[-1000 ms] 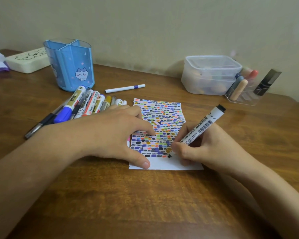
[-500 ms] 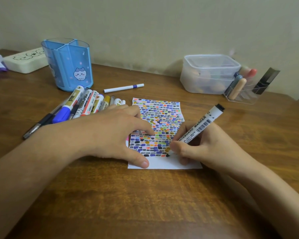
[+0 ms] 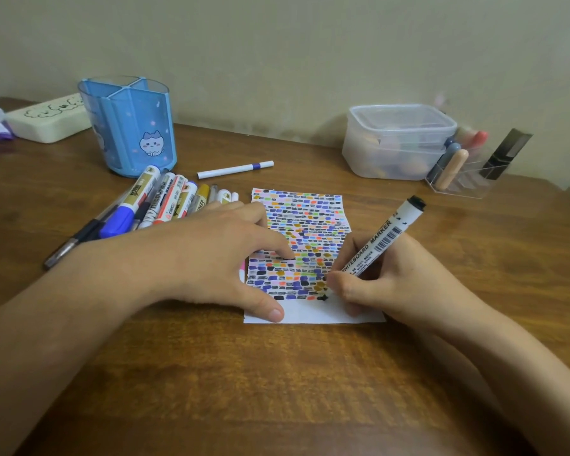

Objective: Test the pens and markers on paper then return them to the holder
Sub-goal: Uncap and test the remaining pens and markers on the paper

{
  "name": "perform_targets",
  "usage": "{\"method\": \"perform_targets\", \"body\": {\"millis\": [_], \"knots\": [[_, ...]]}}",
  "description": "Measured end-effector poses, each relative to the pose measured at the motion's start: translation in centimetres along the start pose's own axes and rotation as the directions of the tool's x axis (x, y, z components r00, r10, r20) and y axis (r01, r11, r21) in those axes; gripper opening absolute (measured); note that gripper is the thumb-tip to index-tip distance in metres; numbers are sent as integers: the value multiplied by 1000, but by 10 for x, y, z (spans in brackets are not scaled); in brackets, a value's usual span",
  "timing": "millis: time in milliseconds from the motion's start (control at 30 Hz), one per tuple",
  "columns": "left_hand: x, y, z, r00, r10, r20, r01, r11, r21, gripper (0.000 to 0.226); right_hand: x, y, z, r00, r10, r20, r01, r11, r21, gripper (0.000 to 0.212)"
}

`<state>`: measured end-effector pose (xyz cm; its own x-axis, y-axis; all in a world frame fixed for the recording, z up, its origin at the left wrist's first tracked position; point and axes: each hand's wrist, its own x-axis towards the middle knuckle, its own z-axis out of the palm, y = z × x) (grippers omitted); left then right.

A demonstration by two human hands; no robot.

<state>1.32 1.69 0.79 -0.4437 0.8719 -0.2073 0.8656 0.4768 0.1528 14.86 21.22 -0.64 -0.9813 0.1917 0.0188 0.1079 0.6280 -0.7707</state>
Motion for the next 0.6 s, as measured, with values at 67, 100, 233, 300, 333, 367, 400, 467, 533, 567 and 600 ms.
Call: {"method": "perform_targets", "body": {"millis": [67,100,233,300,333,367,400,467,533,567,600], "knots": [[0,0,0,1000,-1,1,1,1000,7,77,-1,-1,0,1000,-2,24,1,999,46,13],[0,0,0,1000,-2,3,2,1000,9,78,-1,-1,1,999,-9,34,7,999,46,13],[1,0,0,1000,-5,3,5,1000,4,78,0,-2,1,1000,-15,11,15,999,-40,14],[0,0,0,1000,-8,7,8,1000,0,77,-1,-2,0,1000,-4,1,4,1000,-23,14],[0,0,1,1000,-6,6,6,1000,3,77,-1,-2,0,1000,-3,8,3,1000,3,15],[1,0,0,1000,-4,5,4,1000,8,78,-2,-3,1,1000,-5,19,5,1000,20,15],[1,0,0,1000,-4,3,4,1000,11,78,-2,-3,1,1000,-10,26,9,1000,19,15],[1,0,0,1000,-5,2,5,1000,11,77,-1,-2,1,1000,-15,22,16,1000,-16,15],[1,0,0,1000,-5,3,5,1000,6,77,-1,-2,1,1000,-7,3,7,999,-43,15],[1,0,1,1000,-3,3,3,1000,5,77,-1,-2,0,1000,-3,-3,3,999,-38,15],[0,0,1,1000,-2,1,2,1000,4,77,-1,-2,0,1000,-2,-3,2,1000,-22,15]]}}
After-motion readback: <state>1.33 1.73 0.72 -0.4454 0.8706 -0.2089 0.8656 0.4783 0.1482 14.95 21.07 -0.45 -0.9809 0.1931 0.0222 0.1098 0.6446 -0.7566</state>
